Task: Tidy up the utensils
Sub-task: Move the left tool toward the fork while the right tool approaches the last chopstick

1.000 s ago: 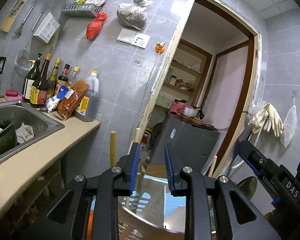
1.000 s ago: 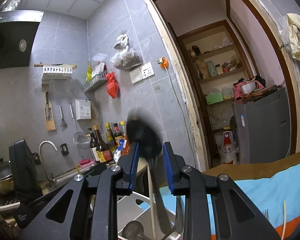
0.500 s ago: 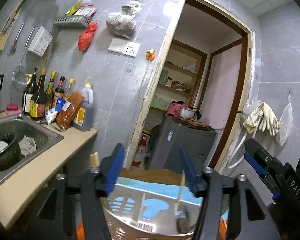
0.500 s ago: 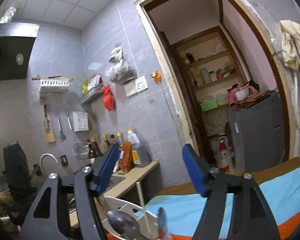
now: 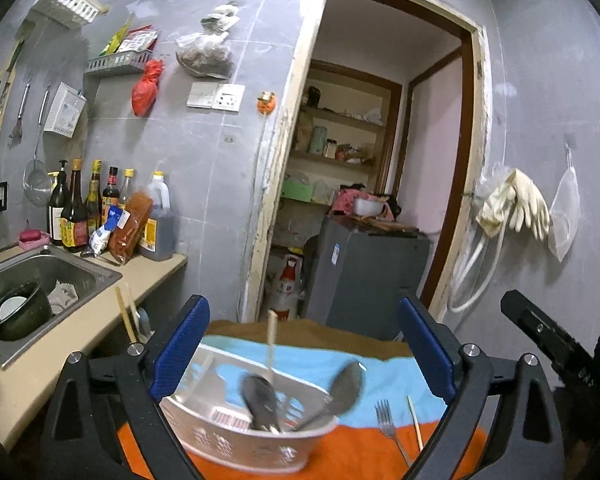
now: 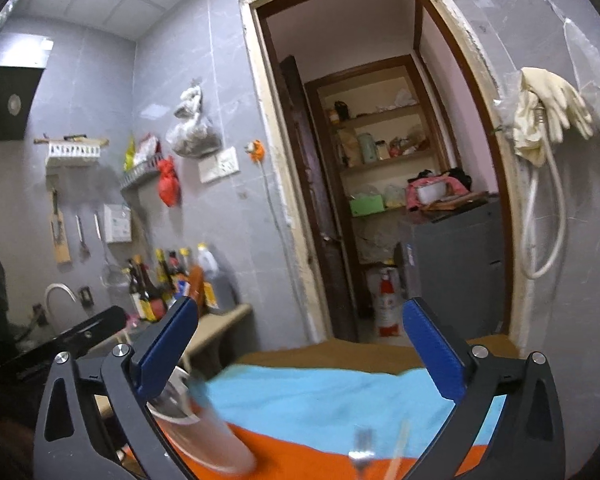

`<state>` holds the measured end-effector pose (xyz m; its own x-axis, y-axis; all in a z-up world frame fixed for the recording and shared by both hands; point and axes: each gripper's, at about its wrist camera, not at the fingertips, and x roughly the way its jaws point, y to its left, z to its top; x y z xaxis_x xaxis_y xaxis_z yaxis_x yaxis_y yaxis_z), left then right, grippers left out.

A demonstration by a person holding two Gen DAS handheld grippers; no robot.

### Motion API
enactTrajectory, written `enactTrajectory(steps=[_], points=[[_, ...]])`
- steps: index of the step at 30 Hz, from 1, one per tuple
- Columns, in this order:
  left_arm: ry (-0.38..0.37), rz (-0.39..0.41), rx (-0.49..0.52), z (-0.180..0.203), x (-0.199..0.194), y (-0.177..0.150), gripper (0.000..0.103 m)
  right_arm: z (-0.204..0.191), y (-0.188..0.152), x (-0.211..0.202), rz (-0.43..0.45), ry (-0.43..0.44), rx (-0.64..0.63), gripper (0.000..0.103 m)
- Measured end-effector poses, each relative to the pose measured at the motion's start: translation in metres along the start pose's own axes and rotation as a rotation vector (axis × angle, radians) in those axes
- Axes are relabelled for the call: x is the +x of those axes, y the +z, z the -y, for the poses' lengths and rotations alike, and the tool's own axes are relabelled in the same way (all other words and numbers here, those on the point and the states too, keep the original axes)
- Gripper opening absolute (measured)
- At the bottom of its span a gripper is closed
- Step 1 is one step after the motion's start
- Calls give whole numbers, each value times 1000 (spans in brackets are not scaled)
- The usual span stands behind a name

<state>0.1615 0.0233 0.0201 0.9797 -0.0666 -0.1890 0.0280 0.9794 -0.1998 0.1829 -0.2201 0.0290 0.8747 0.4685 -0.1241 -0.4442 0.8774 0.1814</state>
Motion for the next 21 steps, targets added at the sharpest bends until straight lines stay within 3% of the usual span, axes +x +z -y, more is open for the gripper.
enactTrajectory(steps=[13, 21], points=[[-21, -118, 69, 75, 15, -68, 93, 79, -32, -6, -159, -67, -27, 103], [-15, -256, 48, 94, 46, -110, 93, 112, -58, 10, -267, -51, 3, 103]])
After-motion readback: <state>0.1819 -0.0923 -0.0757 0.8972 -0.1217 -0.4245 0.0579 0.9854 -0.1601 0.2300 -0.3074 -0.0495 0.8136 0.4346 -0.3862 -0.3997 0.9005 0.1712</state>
